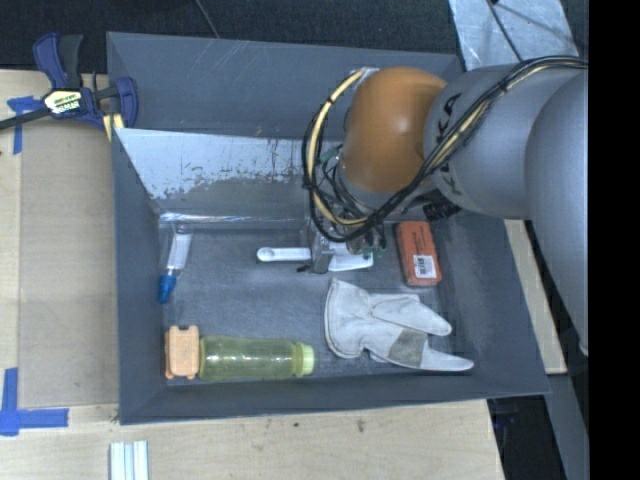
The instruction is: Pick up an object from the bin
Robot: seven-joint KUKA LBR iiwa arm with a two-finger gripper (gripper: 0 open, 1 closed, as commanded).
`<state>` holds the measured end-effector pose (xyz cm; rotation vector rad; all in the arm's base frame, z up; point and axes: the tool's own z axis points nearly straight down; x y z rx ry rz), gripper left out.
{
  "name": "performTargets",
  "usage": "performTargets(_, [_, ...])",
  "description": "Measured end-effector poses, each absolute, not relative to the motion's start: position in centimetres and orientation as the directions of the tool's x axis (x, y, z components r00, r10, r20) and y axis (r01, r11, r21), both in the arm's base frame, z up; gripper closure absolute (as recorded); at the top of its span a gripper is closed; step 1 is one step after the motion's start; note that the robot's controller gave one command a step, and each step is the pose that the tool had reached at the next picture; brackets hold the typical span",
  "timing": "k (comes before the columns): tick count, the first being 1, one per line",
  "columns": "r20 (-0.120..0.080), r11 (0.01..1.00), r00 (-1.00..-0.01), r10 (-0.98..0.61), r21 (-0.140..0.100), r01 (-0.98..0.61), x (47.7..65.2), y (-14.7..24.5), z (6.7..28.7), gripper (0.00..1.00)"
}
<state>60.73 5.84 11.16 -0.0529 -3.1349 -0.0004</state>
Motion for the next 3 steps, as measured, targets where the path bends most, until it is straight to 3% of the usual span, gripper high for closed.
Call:
performTargets(1, [-0.011, 1.000, -1.000, -0.006, 0.000, -0.006, 61.1, 7.5, 14.4, 1.00])
performTargets(2, [0.006, 1.000, -1.000, -0.017, 0.000, -0.017, 60.3, 7.4, 18.1, 1.00])
performTargets(3, [-0.011, 1.000, -1.000, -0.005, 0.001, -0.005, 61.2, 7.8, 21.5, 1.00])
